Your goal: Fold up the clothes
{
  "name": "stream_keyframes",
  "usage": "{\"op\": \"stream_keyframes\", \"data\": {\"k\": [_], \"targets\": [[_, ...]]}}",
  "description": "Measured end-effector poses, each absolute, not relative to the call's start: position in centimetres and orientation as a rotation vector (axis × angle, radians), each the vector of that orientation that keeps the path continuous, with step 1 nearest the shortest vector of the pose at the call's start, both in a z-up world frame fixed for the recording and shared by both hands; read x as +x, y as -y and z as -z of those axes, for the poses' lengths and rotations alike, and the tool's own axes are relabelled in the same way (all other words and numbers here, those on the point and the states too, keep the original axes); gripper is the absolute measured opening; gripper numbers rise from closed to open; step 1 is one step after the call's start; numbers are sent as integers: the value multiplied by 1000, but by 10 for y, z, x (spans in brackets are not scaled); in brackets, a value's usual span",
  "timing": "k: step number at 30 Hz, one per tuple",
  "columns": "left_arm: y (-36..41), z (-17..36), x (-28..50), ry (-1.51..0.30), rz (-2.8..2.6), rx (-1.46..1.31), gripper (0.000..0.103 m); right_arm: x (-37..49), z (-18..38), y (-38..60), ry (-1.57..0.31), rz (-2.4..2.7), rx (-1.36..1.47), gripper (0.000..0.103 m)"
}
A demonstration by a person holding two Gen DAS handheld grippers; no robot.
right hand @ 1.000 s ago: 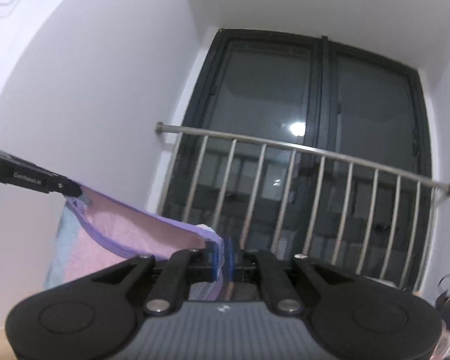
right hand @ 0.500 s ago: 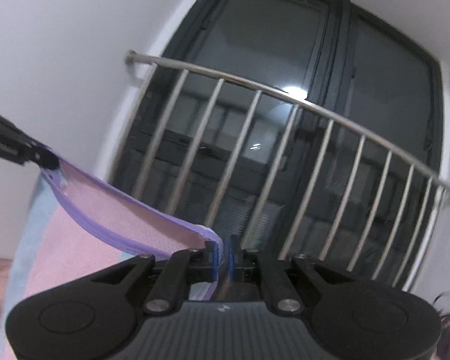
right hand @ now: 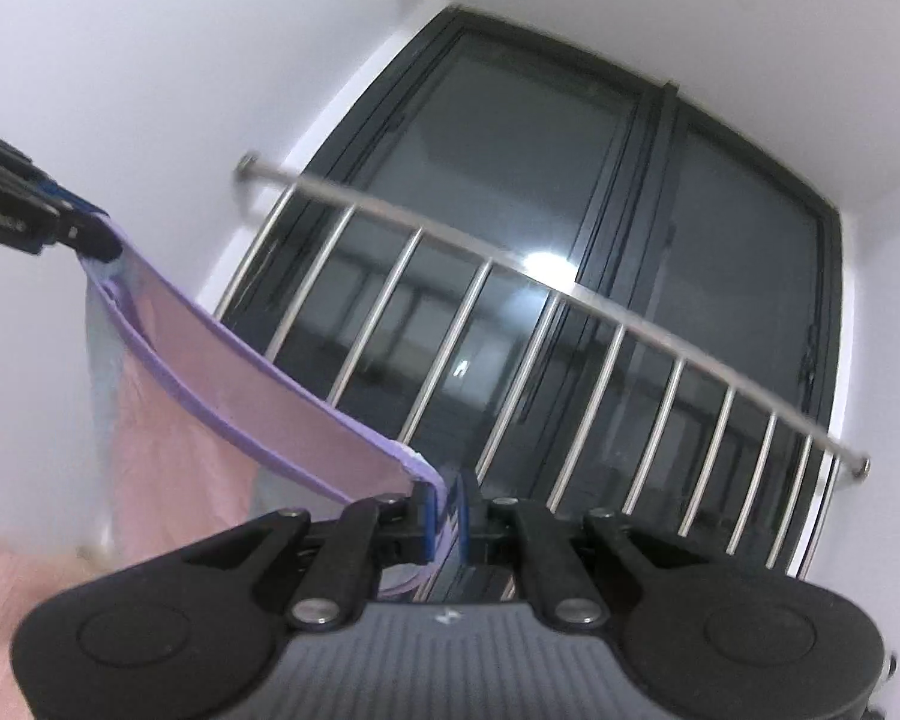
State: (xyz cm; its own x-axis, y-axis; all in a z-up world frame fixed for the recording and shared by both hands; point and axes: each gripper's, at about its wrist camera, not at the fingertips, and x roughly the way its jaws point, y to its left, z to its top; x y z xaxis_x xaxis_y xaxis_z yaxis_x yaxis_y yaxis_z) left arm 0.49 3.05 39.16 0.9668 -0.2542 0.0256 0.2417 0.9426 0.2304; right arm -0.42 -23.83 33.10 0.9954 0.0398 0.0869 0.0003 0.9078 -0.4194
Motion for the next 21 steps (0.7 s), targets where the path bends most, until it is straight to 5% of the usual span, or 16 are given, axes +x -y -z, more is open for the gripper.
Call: {"op": "stream_keyframes", "data": {"k": [5,7,9,13,21], "targets": [[-29,-211,-46,-221,231,181,29,-40,-171,244,-202,-97,-419,4],[-24,-131,-54,-421,231,123,7,-53,-103,245,-343,-120,-398,3],[-20,-75,-61,-586,221,69,5,-66,-52,248,-464,-131,-349,3],[-21,-42,-86,-662,203,-51,5,-93,-6,256,-582,-118,-293,2],[-20,-50,-125,-698,298,-92,12,-148,-16,278,-581,-92,-236,3]]}}
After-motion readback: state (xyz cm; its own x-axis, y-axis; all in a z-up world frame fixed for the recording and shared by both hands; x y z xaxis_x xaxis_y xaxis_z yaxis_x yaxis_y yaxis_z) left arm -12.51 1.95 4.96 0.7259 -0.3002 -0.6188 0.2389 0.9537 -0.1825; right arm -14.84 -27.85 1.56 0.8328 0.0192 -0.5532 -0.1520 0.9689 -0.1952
